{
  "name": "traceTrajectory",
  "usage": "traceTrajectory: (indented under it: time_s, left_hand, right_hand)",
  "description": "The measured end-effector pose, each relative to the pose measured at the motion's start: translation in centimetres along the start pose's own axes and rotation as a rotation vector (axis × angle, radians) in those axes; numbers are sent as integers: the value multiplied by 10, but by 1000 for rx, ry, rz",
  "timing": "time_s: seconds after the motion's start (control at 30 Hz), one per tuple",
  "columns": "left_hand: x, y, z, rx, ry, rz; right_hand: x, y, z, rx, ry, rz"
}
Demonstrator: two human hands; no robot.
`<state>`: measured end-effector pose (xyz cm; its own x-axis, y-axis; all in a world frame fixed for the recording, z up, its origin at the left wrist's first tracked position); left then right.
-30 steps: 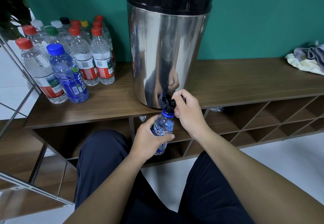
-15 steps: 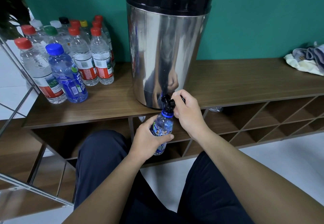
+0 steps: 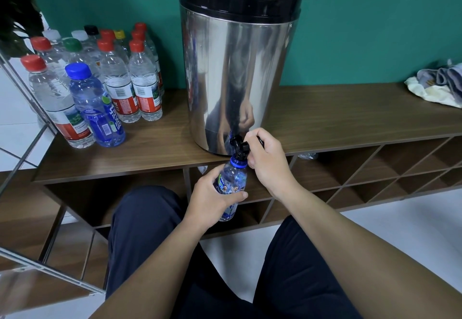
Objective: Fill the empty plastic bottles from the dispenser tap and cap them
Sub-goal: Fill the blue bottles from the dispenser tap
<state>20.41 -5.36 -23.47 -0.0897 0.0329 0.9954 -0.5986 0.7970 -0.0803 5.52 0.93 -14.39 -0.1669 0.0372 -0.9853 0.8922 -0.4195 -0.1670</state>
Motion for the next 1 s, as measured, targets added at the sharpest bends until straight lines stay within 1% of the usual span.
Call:
traceTrajectory:
  time_s: [0.4,1.0]
  left_hand:
    - [1,0,0,-12,0,-4]
    - [1,1,1,-11,23,-41]
  right_hand:
    - [1,1,1,-6,-7,41]
    - [2,1,1,-3,-13,33]
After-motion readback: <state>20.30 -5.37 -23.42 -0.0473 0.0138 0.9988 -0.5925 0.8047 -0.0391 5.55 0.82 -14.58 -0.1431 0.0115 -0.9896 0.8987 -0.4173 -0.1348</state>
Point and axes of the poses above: each hand's wrist, its own z-axis towards the middle knuckle, its own y-axis out of the palm, x = y × z, the point moved 1 cm from there along z, towards the middle knuckle, and after that the axes turned 13 degrees about -x, right-handed, at the moved point
